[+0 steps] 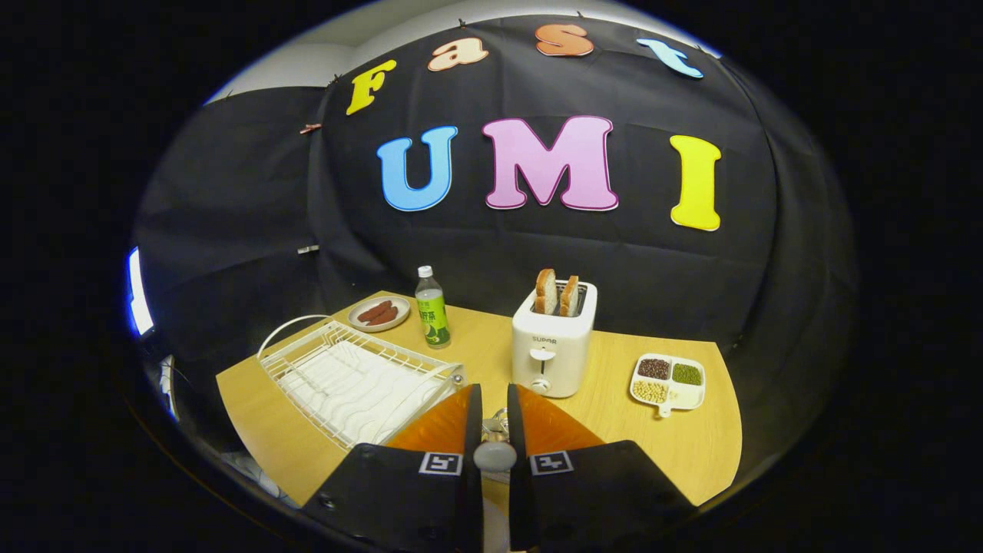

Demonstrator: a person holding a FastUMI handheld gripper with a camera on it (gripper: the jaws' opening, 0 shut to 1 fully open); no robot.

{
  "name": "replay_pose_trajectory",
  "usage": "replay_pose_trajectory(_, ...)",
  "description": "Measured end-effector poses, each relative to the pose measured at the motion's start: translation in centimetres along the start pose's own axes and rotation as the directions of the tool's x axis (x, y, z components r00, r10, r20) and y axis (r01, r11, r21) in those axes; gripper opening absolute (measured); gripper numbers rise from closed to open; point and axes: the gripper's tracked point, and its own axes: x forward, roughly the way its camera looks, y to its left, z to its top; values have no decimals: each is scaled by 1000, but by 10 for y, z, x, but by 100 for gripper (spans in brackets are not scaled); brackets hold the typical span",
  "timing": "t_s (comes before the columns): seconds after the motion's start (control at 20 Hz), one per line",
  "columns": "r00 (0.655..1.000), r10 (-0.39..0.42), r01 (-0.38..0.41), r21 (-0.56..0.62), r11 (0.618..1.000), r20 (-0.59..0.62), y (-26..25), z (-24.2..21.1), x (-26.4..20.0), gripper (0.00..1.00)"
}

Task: Take the plate from the dish rack, then take the spoon from the basket and place it into the plate.

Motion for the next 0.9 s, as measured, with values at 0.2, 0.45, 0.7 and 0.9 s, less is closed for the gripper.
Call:
replay_pose_trajectory(0.2,999,33,-32,29,999,-27,12,-10,-23,17)
replay_pose_trajectory(0.45,993,92,-89,44,995,-80,37,-38,-41,17)
replay_pose_trajectory(0.7,981,140,-129,86,988,-137,54,-70,-40,17)
replay_pose_trajectory(0.9,970,164,-154,72,985,-180,65,-100,-28,17)
